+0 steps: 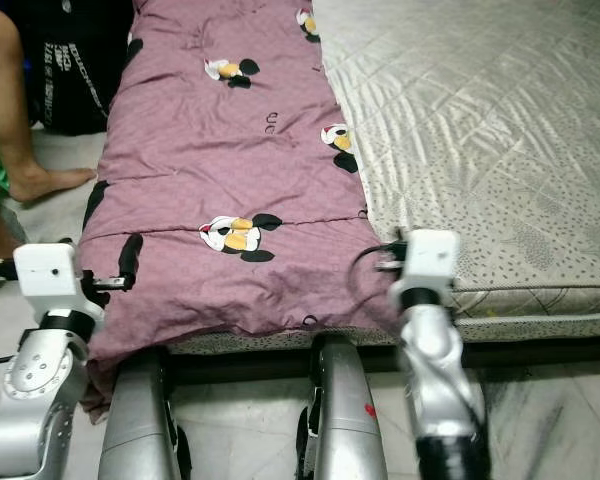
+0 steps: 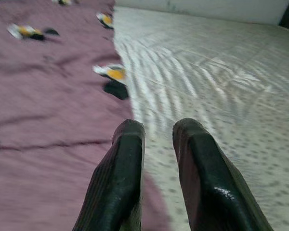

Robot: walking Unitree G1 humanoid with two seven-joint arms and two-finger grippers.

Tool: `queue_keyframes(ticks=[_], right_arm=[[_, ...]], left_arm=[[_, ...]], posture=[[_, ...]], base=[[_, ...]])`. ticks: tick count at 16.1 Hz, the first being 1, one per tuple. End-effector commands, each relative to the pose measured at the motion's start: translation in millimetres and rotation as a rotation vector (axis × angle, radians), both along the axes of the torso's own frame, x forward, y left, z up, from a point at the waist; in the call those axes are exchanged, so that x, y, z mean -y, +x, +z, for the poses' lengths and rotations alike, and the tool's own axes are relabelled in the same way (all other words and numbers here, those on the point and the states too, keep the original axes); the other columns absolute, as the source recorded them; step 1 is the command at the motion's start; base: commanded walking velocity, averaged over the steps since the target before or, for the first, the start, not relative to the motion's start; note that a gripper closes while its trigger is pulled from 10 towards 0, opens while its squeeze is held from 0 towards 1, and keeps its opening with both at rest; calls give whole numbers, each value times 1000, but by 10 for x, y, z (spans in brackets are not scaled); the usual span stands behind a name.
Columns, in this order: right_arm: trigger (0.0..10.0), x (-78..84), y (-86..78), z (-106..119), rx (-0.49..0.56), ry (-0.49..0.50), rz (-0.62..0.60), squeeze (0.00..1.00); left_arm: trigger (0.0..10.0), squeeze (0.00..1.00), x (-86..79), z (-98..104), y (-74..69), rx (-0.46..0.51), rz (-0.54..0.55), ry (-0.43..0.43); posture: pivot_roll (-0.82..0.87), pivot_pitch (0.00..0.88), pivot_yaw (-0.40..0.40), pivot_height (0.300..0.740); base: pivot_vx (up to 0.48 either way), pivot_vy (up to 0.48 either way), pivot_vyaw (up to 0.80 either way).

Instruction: Clean up the room

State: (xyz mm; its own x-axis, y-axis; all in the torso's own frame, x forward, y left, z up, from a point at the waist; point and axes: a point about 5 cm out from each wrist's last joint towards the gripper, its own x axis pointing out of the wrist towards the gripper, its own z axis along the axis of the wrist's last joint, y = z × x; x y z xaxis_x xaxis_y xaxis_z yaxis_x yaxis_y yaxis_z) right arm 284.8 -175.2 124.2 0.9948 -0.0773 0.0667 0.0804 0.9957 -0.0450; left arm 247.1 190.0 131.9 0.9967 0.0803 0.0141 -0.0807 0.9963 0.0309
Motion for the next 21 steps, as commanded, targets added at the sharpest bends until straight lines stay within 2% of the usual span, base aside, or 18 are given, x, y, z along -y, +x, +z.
queue_keyframes(ticks=[1,2,6,7,8,16,18,21], right_arm=[[10000,18,-11,68,11,0,-11,0],[10000,-17,-3,129,22,25,4,0],[10000,-51,30,232,35,1,29,0],[10000,-55,37,264,36,8,27,847],[10000,-56,37,264,34,13,25,1000],[10000,-28,12,202,3,1,-8,1000],[10000,-28,11,197,0,2,-6,1000],[10000,8,26,163,-11,-9,-19,1000]], left_arm=[[10000,0,14,-17,-2,0,-4,-9],[10000,0,24,-31,-2,-2,-1,-15],[10000,0,29,-73,-8,-8,1,-20],[10000,0,23,-92,-27,-13,8,-24],[10000,0,28,-101,-35,-15,8,-25],[10000,0,30,-122,-24,-21,-2,-26],[10000,0,41,-132,-18,-30,-5,-28],[10000,0,174,-126,15,-47,-52,-56]], posture=[[-20,102,-48,555],[-22,102,-48,570],[-29,105,-56,610],[-31,106,-58,625],[-31,106,-58,635],[-31,104,-57,735],[-30,101,-58,740],[-33,87,-60,740]], base=[[0,0,0],[0,0,0],[0,0,0],[0,0,0],[0,0,0],[0,0,0],[0,0,0],[0,0,0]])
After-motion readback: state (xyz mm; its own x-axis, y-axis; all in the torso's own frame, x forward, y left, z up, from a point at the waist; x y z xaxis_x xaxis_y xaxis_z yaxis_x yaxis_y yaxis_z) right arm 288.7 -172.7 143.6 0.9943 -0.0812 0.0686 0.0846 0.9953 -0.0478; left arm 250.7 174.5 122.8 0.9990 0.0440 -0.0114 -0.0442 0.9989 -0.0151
